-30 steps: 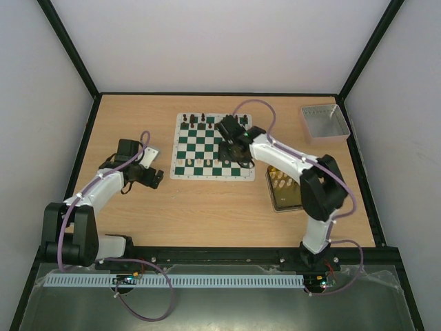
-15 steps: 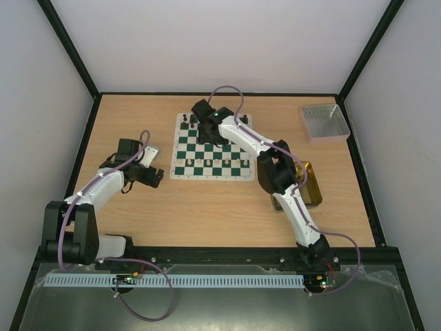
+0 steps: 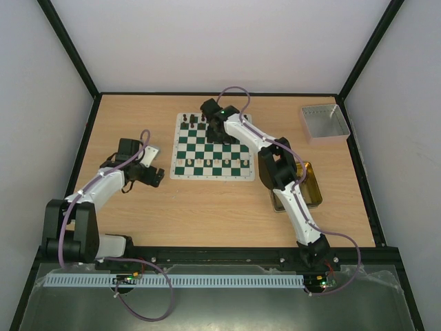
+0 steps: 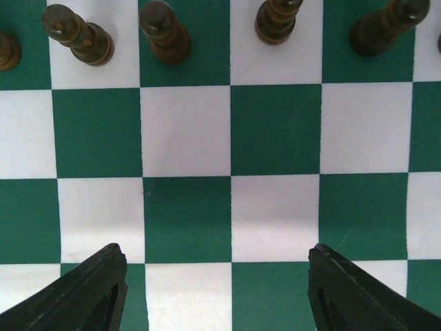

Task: Set up the chess pieces on the board
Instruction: Move the chessboard to the center of the board.

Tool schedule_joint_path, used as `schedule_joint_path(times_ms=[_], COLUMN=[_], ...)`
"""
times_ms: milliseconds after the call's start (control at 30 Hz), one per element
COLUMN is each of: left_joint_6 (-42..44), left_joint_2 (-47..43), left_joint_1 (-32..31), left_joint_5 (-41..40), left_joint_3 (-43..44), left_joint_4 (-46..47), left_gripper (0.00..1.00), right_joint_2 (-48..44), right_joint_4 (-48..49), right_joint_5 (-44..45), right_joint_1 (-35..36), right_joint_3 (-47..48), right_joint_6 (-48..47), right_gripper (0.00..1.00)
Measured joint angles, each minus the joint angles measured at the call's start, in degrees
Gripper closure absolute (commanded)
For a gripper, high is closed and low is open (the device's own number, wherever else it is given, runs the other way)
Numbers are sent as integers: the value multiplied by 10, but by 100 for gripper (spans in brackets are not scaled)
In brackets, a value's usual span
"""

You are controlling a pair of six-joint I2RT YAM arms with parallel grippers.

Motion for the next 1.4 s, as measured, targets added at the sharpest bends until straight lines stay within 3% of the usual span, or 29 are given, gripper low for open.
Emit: schedule_joint_path(times_ms=[867,1400], left_joint_6=[-5,-9], left_joint_2=[12,12], left_joint_1=[0,31], left_joint_5=[-10,-21], left_joint_3=[0,2], left_joint_4=[13,21], left_gripper=[0,0], right_joint_2=[26,-42], right_joint_4=[37,144], right_joint_5=[-6,8], right_joint_1=[0,12], right_joint_3=[-5,-147], right_joint_6=[-2,-3], right_gripper=[31,31])
